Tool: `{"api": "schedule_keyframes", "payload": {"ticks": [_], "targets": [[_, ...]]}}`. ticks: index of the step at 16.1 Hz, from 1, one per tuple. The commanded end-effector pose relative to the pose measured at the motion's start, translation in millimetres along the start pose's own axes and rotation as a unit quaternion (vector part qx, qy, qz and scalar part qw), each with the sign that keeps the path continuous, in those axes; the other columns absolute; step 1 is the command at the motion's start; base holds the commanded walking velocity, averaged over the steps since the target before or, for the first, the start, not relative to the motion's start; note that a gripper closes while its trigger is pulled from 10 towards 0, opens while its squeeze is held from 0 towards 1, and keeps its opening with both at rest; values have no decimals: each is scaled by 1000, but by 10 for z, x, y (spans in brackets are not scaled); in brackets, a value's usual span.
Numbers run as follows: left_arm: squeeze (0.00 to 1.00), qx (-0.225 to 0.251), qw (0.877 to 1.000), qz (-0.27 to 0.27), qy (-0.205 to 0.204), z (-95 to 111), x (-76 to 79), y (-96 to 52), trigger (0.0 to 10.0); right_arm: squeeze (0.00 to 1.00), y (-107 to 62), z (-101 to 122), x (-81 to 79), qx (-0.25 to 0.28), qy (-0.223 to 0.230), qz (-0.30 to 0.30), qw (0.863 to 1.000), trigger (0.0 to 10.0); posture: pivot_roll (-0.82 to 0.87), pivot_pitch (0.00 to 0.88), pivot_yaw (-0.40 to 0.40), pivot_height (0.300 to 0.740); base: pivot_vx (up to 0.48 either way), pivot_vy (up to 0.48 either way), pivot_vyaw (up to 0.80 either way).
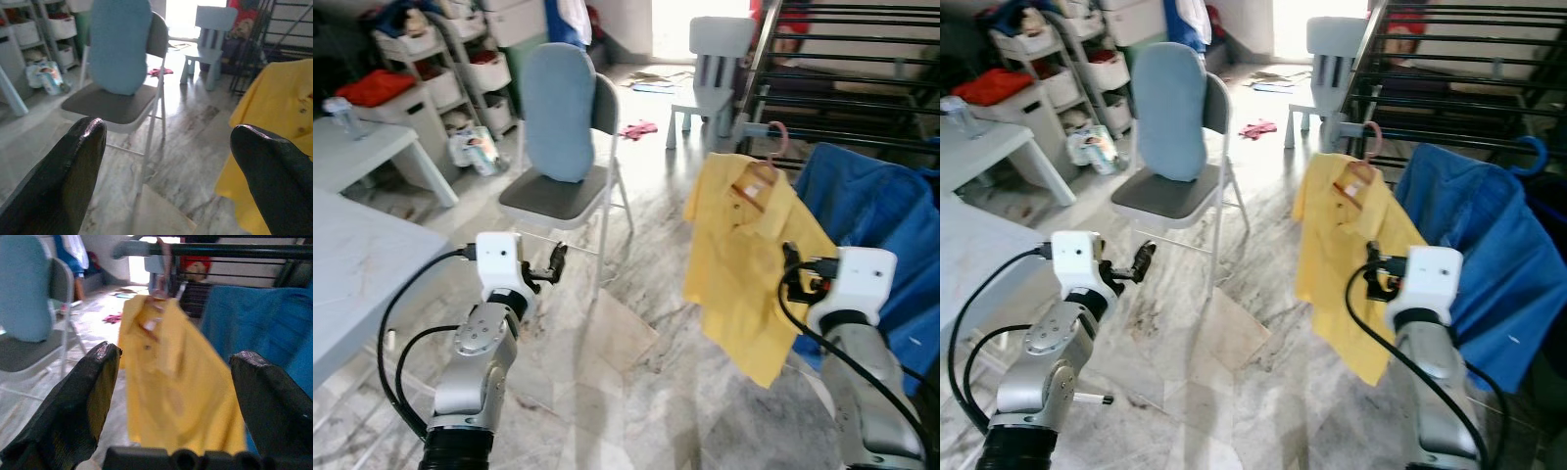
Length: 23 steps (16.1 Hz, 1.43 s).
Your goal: Hang hanger
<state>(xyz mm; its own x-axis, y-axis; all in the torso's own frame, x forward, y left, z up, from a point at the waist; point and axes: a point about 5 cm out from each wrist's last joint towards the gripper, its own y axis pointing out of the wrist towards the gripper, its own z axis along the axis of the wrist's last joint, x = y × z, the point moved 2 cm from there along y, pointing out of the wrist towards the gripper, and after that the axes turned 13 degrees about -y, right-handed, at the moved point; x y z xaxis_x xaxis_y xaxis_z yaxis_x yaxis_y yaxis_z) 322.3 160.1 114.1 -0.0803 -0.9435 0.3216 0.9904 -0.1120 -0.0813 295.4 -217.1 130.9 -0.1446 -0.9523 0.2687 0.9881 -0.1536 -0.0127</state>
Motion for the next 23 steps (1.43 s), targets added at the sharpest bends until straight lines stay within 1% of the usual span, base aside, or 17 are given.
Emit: {"api": "schedule_keyframes", "payload": {"ticks": [1,2,4,6,7,8,9,10,12,13,15,17,18,20,21,22,23], "targets": [[0,-4,1000,27,-1,-30,-115,-61,10000,0,-15,-82,-20,-21,-12,1,1000,10000,-96,0,108,740,0,0,0],[0,-20,999,46,-17,-127,-206,-167,10000,0,-58,-142,-4,-30,-21,-1,999,10000,-93,0,103,740,0,0,0],[0,-31,998,55,-16,-207,-267,-296,10000,0,-99,-177,4,-36,-17,3,999,10000,-85,0,91,740,0,0,0],[0,-57,996,62,-26,-348,-340,-498,10000,0,-122,-206,-24,-43,-29,15,999,10000,-56,0,20,740,0,0,0],[0,-72,996,58,-21,-410,-352,-574,10000,0,-120,-221,-57,-49,-32,24,998,10000,-59,0,-16,740,0,0,0],[0,-72,997,25,-1,-379,-273,-592,10000,0,-84,-155,-115,-39,-46,45,997,10000,-78,0,-27,740,0,0,0],[0,-64,998,11,6,-328,-226,-565,10000,0,-56,-105,-127,-31,-49,48,997,10000,-87,0,-24,740,0,0,0],[0,-38,999,-11,11,-237,-117,-442,10000,0,64,-20,-187,-13,-40,34,999,10000,-83,0,-3,740,0,0,0],[0,-38,999,1,-14,-217,-106,-420,10000,0,88,1,-221,-9,-30,28,999,10000,-74,0,18,740,0,0,0],[0,-35,999,-6,-9,-169,-89,-411,10000,0,87,24,-219,-5,-27,21,999,10000,-71,0,34,740,0,0,0],[0,-28,1000,-8,-1,-137,-102,-370,10000,0,50,-41,-158,-11,-24,3,1000,10000,-74,0,54,740,0,0,0],[0,-30,999,12,-13,-164,-164,-334,10000,0,0,-106,-99,-19,-24,-7,1000,10000,-82,0,69,740,0,0,0],[0,-29,999,22,-19,-175,-177,-319,10000,0,-22,-109,-61,-14,-35,-9,999,10000,-92,0,77,740,0,0,0],[0,-21,999,40,-30,-171,-186,-285,10000,0,14,-116,-4,-13,-43,-11,999,10000,-90,0,77,740,0,0,0],[0,-16,998,43,-32,-159,-181,-282,10000,0,40,-104,1,-10,-46,-9,999,10000,-78,0,43,740,0,0,0],[0,-7,998,50,-38,-139,-175,-307,10000,0,105,-50,-43,-2,-50,7,999,10000,-74,0,36,740,0,0,0],[0,-5,998,53,-39,-150,-173,-331,10000,0,144,-33,-88,1,-52,20,998,10000,-61,0,6,740,0,0,0]]}}
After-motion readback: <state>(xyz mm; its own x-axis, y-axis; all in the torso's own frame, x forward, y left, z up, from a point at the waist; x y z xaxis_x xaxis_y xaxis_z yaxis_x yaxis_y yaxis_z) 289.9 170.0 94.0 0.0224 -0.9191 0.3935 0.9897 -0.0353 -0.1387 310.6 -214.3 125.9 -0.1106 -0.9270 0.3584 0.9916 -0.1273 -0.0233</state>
